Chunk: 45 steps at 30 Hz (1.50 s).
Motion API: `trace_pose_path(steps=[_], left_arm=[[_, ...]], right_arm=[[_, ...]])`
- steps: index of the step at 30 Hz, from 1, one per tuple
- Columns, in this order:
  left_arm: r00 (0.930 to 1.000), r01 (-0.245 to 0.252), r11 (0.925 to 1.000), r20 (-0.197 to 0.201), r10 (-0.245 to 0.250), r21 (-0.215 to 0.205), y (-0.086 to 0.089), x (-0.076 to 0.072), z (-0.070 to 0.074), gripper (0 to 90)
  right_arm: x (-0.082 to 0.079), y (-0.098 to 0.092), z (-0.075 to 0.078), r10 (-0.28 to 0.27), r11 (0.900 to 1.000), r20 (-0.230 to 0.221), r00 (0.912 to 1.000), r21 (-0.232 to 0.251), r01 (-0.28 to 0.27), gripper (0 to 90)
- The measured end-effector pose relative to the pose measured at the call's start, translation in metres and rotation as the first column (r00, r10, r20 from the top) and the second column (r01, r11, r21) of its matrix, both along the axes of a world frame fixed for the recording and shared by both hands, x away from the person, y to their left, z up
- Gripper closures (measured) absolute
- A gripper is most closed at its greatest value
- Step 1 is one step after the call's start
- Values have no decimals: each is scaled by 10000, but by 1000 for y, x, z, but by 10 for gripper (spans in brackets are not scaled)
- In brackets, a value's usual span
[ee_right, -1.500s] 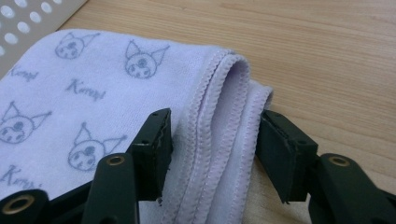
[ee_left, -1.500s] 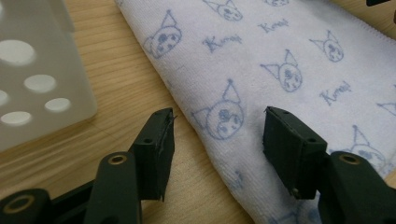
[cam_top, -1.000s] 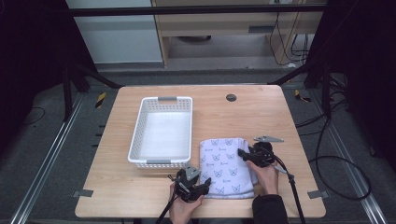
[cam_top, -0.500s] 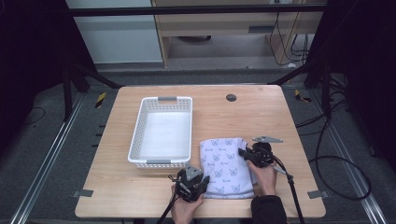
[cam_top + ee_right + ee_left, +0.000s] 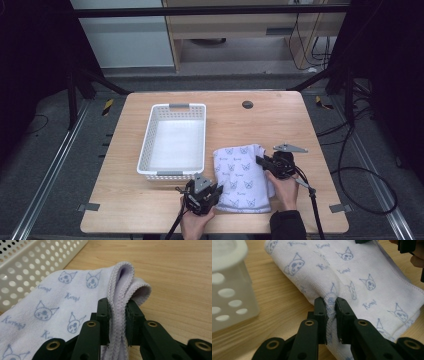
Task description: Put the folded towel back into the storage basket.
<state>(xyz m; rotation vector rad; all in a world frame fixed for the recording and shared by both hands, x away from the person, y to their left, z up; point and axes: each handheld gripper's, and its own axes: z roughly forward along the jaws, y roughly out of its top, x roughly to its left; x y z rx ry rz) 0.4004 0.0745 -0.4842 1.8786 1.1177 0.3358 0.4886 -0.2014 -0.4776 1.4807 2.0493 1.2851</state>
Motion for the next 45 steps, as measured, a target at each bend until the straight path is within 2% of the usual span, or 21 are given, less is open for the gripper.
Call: trace_pose_path(steps=[1, 3, 10, 11, 15, 28, 34, 39, 45], left_arm=[[9999, 87, 9999, 123, -89, 106, 1, 1, 2, 796], [9999, 34, 10000, 132, -34, -1, 2, 0, 6, 797], [9987, 138, 9998, 487, -146, 158, 3, 0, 22, 796], [9982, 164, 9997, 571, -174, 179, 3, 0, 26, 796], [9972, 229, 9995, 702, -245, 234, 3, 1, 33, 796], [9888, 393, 9986, 1428, -441, 363, 2, 7, 73, 797], [9850, 493, 9980, 1637, -551, 393, 3, 9, 86, 798], [9827, 535, 9976, 1748, -604, 439, 3, 10, 94, 798], [9787, 530, 9971, 1954, -625, 539, 4, 13, 106, 798]], right_arm=[[-2, 1, 3, -5, 10000, 73, 10000, 11, 5, 762], [-3, 1, 7, -21, 10000, 151, 9999, 0, 21, 762], [-8, 3, 23, -68, 10000, 679, 9977, -38, 71, 761], [-10, 2, 27, -134, 9998, 795, 9967, 133, 124, 761], [-12, 1, 31, -218, 9995, 974, 9950, 252, 194, 762], [-19, 1, 67, -463, 9987, 1896, 9808, 286, 416, 761], [-21, 0, 74, -604, 9975, 2107, 9757, 488, 512, 762], [-20, 2, 79, -600, 9978, 2192, 9738, 418, 521, 762], [-20, 2, 90, -636, 9976, 2458, 9672, 415, 550, 762]])
